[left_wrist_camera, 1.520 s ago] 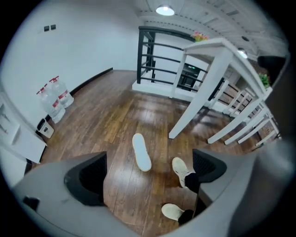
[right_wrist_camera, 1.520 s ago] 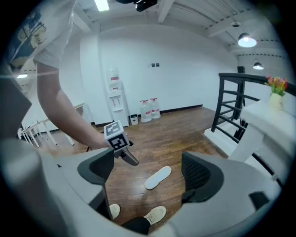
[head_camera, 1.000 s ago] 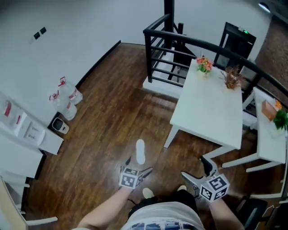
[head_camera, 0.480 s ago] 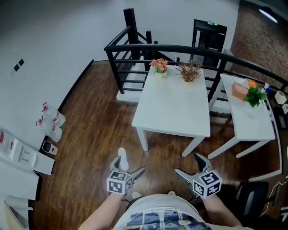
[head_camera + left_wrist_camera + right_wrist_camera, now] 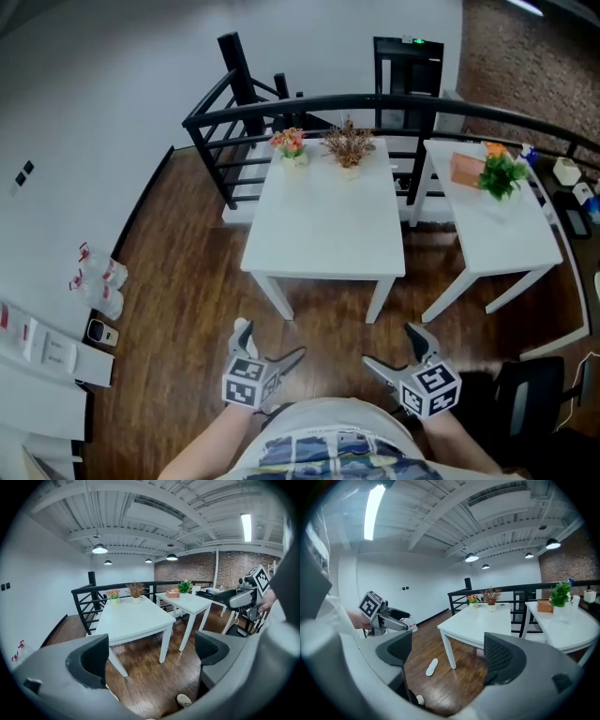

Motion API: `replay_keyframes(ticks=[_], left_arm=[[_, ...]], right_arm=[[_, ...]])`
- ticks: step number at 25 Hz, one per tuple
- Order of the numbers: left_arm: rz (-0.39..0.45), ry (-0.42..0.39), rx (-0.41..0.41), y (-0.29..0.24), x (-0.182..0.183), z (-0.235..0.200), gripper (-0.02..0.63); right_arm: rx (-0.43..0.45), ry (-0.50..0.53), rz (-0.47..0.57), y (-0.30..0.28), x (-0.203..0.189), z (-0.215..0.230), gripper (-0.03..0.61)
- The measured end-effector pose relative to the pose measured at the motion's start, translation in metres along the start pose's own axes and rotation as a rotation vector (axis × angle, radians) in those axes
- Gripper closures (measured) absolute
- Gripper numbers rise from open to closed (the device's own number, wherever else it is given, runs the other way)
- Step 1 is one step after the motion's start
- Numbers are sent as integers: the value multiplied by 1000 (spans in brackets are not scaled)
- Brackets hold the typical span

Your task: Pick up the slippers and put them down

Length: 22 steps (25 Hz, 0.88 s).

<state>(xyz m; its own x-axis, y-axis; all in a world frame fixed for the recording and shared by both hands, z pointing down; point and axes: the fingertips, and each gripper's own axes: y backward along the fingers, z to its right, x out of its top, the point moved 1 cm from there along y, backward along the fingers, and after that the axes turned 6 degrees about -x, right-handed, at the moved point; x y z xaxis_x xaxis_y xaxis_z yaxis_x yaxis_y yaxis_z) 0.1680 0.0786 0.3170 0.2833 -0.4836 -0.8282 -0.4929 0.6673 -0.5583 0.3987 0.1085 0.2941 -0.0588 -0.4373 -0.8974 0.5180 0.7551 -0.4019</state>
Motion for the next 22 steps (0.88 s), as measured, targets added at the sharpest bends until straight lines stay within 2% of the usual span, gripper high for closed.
replay_keyframes(ticks=[7, 22], left_arm=[[-5, -28, 0, -10, 14, 18, 46], [-5, -4, 41, -6, 9, 12, 46]], right_arm=[[-1, 5, 11, 15, -6, 14, 86], [38, 7, 9, 10, 1, 12, 86]])
